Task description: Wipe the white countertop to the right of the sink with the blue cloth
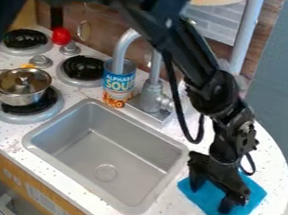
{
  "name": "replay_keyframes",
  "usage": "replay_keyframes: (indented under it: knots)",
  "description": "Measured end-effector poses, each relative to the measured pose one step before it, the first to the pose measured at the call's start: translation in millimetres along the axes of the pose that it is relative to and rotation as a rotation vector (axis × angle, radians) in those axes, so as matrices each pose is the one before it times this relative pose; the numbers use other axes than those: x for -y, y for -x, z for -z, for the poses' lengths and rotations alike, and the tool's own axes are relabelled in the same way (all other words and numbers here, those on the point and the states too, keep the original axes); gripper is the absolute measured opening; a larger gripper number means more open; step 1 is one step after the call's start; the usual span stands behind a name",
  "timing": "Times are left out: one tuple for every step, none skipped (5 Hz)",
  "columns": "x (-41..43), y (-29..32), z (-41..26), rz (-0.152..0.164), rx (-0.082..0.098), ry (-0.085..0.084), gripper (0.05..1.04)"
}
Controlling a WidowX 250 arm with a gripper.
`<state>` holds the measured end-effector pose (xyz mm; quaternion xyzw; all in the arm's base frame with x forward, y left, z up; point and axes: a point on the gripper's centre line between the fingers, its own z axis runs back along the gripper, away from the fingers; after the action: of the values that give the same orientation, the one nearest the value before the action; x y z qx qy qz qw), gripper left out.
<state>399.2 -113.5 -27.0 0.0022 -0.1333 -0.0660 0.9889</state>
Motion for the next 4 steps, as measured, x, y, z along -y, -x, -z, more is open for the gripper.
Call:
replay_keyframes:
  knots:
    - [-3.57,-22.41,4.74,-0.0435,0.008,-0.0071,1.002]
    - [-2.87,-20.35,6.36,-0.0456,-0.001,-0.0129,1.002]
    - [-0.04,-21.34,3.2,-0.0323,0.0079,-0.0131,1.002]
    - [-2.04,-16.15,4.67,-0.0418,-0.0059,-0.0114,1.002]
